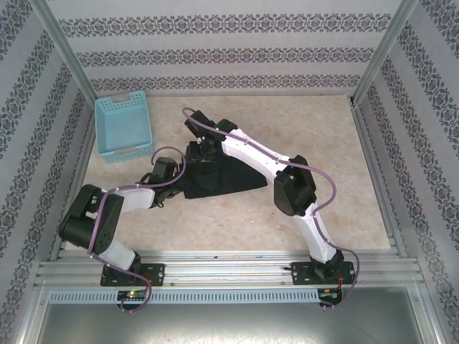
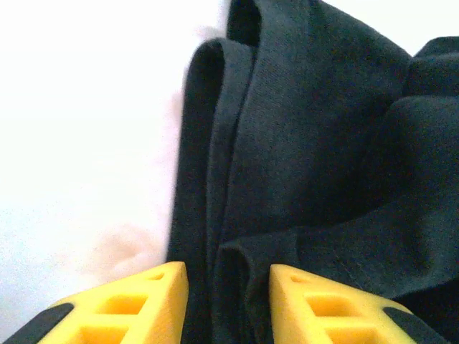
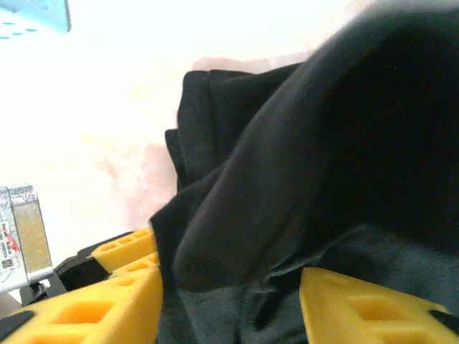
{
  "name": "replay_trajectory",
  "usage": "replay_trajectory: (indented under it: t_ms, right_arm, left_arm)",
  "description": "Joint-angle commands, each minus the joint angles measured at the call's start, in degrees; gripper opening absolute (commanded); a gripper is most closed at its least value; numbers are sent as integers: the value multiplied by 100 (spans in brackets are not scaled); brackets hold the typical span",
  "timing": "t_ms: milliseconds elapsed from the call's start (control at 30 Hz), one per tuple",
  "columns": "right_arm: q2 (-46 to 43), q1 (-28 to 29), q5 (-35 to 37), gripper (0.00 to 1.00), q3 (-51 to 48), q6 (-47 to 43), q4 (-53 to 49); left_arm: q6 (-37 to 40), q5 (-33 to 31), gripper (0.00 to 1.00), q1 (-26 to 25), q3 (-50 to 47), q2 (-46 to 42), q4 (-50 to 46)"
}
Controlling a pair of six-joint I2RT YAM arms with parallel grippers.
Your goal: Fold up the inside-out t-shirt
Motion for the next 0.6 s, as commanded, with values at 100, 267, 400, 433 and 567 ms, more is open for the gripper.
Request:
replay_trajectory:
  t_ms: [100, 267, 400, 433, 567]
  right_arm:
    - [-1344, -59, 167, 63, -706, -554, 214]
    - [-1951, -677, 198, 61, -1978, -656, 872]
    - [-1635, -993, 226, 59, -2212, -875, 1007]
    - [-1502, -1048, 222, 59, -2183, -930, 1040]
    - [-1027, -1227, -12, 57, -2030, -1084, 1376]
  left_arm:
    - [-7, -689, 38, 85, -26, -817, -1252]
    - [287, -1235, 40, -171, 418, -1433, -2055]
    - [473, -1780, 41, -619, 932, -1746, -2636]
    - [523, -1862, 41, -745, 1056, -1758, -2711]
    - [588, -1921, 43, -1223, 1438, -1509, -2751]
